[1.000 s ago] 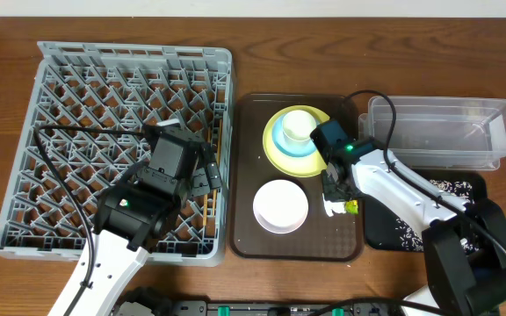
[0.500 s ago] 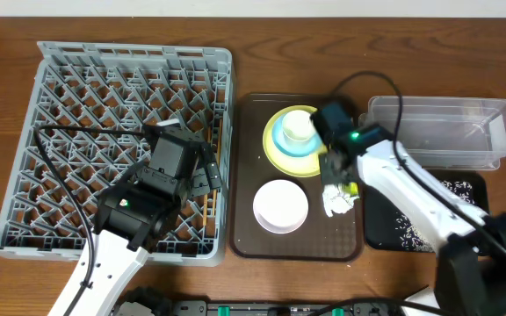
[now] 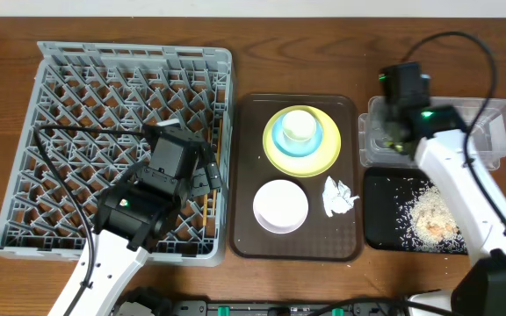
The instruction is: Sort waste into correct bins and load items into the dishwasher
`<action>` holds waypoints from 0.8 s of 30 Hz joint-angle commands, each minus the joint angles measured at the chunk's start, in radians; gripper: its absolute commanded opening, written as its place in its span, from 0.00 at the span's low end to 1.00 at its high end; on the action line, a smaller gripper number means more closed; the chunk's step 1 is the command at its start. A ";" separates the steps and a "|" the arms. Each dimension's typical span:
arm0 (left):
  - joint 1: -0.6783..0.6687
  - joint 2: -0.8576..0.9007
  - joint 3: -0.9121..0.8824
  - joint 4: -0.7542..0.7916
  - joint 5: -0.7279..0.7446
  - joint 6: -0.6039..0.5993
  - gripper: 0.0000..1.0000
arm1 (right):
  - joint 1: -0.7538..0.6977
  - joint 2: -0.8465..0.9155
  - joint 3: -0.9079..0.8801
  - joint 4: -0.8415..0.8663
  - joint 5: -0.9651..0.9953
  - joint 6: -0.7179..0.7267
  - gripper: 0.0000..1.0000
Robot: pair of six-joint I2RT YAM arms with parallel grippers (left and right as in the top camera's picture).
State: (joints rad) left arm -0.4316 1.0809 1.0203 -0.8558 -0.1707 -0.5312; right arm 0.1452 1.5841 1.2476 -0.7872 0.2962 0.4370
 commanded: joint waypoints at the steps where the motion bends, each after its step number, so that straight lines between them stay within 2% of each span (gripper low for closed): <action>1: 0.007 -0.002 0.005 0.000 -0.008 -0.005 0.94 | -0.074 0.037 0.004 0.001 -0.004 0.073 0.01; 2: 0.007 -0.002 0.005 0.000 -0.008 -0.005 0.94 | -0.126 0.047 -0.001 0.008 -0.040 0.093 0.01; 7: 0.007 -0.002 0.005 0.000 -0.008 -0.005 0.94 | -0.185 0.063 -0.001 0.036 -0.126 0.098 0.01; 21: 0.007 -0.002 0.005 0.000 -0.008 -0.005 0.94 | -0.196 0.072 -0.002 0.069 -0.183 0.222 0.02; 24: 0.007 -0.002 0.005 0.000 -0.008 -0.005 0.94 | -0.196 0.072 -0.002 0.076 -0.222 0.224 0.07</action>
State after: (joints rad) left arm -0.4316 1.0809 1.0203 -0.8558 -0.1707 -0.5316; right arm -0.0494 1.6451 1.2472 -0.7162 0.1135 0.6285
